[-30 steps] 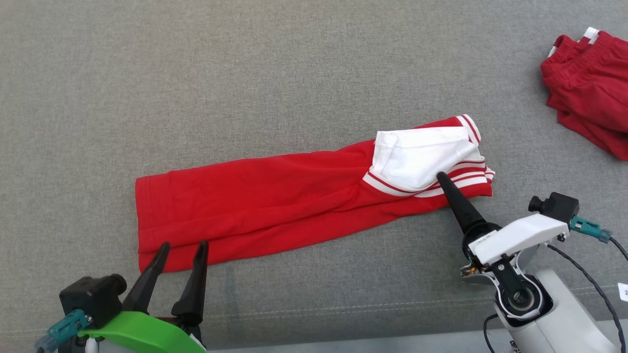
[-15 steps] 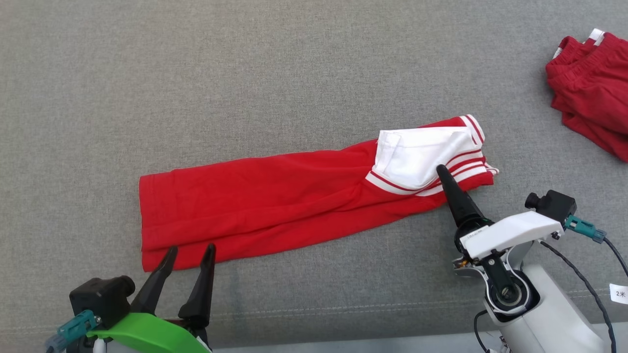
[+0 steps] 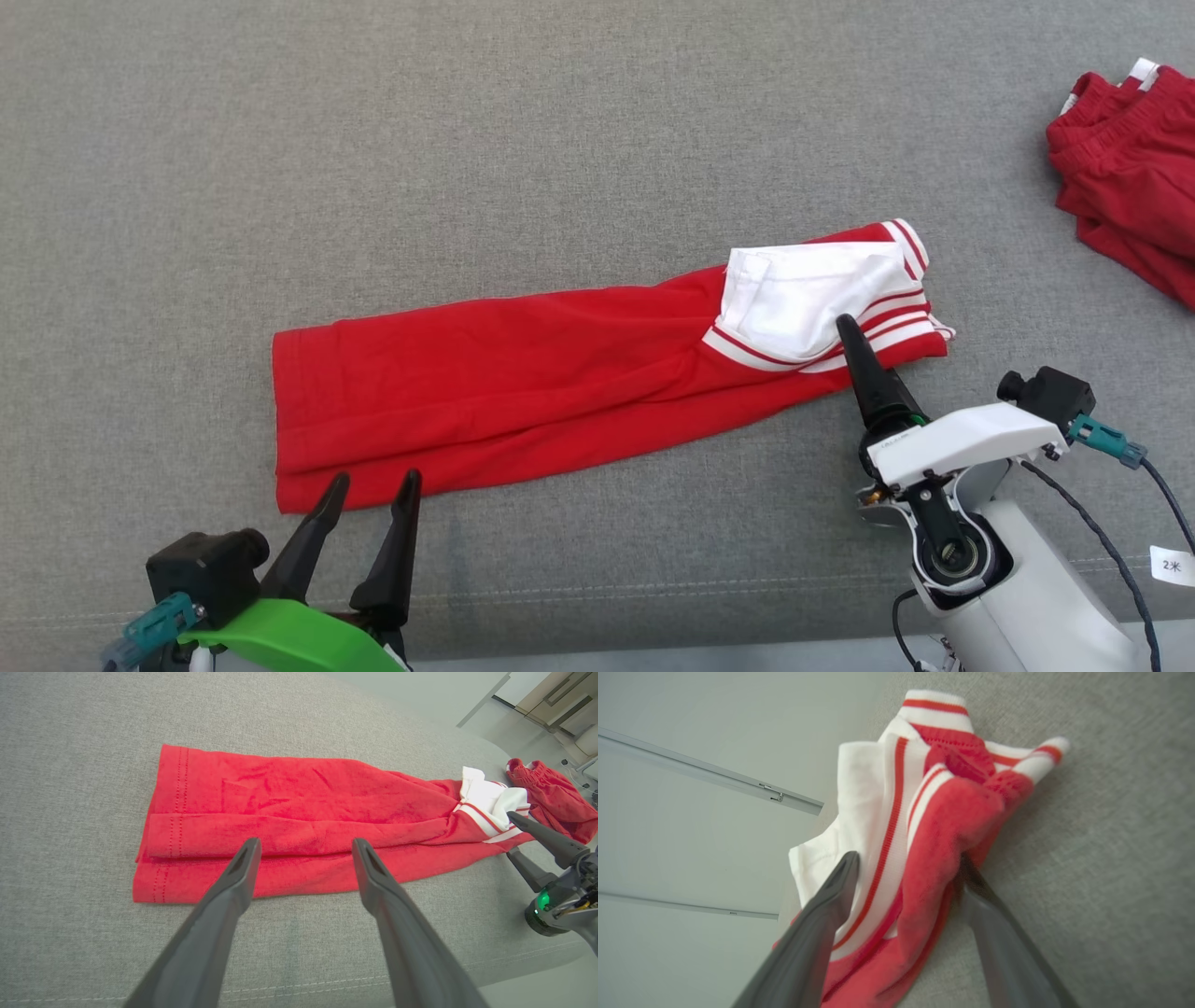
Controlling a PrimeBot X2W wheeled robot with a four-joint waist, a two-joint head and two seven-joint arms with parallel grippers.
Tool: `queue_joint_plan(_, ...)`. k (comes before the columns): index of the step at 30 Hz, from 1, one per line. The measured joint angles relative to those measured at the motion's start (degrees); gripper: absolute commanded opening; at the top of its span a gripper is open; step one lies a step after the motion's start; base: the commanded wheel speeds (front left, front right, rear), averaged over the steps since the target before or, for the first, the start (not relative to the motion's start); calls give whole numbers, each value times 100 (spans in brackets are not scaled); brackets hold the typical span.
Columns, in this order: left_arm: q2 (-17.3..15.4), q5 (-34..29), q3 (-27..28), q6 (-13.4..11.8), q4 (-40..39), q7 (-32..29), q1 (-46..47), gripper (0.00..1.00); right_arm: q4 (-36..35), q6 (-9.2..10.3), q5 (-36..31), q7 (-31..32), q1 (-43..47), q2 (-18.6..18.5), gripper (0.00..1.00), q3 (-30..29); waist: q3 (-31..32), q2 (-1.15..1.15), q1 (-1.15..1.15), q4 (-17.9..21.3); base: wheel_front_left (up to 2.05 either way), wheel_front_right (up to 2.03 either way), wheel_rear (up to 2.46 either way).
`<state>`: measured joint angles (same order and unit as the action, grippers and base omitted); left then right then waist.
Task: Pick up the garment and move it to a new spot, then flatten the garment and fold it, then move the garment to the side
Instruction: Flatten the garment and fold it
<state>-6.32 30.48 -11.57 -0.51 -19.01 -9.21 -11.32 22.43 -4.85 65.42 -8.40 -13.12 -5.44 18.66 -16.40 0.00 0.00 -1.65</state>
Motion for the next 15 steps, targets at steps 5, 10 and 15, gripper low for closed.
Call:
queue_joint_plan(5,16,0,-27,3,20,20,8,100,71,92,-47,-66,-81,19,48,12,-11,0,0,-22,0,0,0)
queue_joint_plan(10,23,0,-48,8,55,57,14,100,121,101,-54,-123,-138,23,0,25,-18,0,0,-42,0,0,0)
queue_joint_plan(15,25,0,-47,8,71,77,15,100,124,100,-54,-175,-148,45,0,18,-18,0,0,-55,0,0,0)
